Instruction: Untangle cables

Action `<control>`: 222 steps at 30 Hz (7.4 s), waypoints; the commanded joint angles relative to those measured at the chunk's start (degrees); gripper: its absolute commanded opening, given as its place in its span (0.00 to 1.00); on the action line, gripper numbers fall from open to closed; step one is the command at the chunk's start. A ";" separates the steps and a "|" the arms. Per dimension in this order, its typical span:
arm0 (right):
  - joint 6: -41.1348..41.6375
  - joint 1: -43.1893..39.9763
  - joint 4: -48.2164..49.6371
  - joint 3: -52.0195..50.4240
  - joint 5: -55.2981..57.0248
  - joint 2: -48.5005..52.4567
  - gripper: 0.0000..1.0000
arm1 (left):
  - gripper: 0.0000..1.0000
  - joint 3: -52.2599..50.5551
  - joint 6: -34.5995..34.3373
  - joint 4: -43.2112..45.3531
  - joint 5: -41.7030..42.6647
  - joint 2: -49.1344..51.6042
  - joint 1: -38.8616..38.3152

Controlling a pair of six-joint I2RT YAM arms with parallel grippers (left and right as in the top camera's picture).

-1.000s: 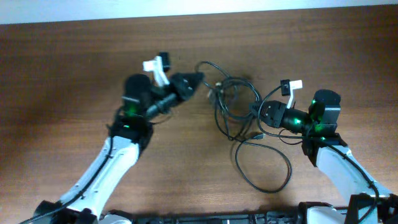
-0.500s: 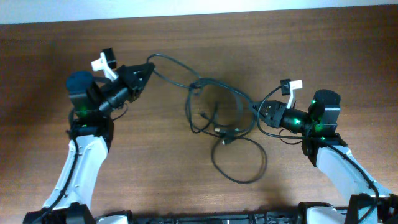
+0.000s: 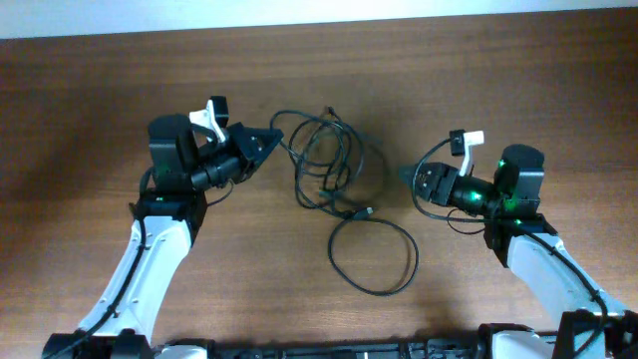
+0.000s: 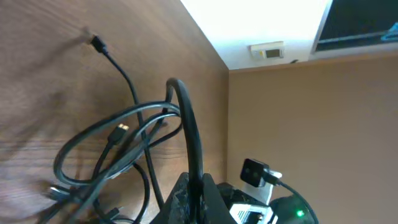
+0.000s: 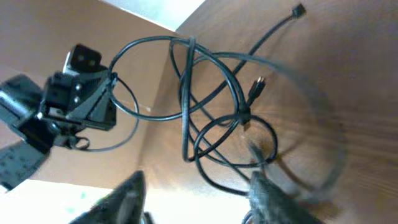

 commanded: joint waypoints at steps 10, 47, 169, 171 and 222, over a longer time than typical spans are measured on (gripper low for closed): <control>5.16 10.73 0.31 0.20 9.46 -0.28 0.78 | 0.00 0.39 -13.31 0.79 -7.06 -1.36 -6.19; 28.81 17.46 -4.24 0.22 20.74 -0.28 0.81 | 0.00 0.39 -10.45 16.44 1.99 -1.36 -15.30; 1.27 21.99 -21.42 0.22 40.24 -1.18 0.99 | 0.99 1.05 6.47 30.88 -20.22 19.19 41.62; 1.22 21.92 -21.27 0.22 40.26 -1.18 0.99 | 0.99 1.05 6.49 29.70 -15.56 16.70 40.68; 1.03 7.34 -39.52 0.24 38.75 -21.81 0.99 | 0.00 3.50 47.63 -2.23 -29.53 9.46 -28.09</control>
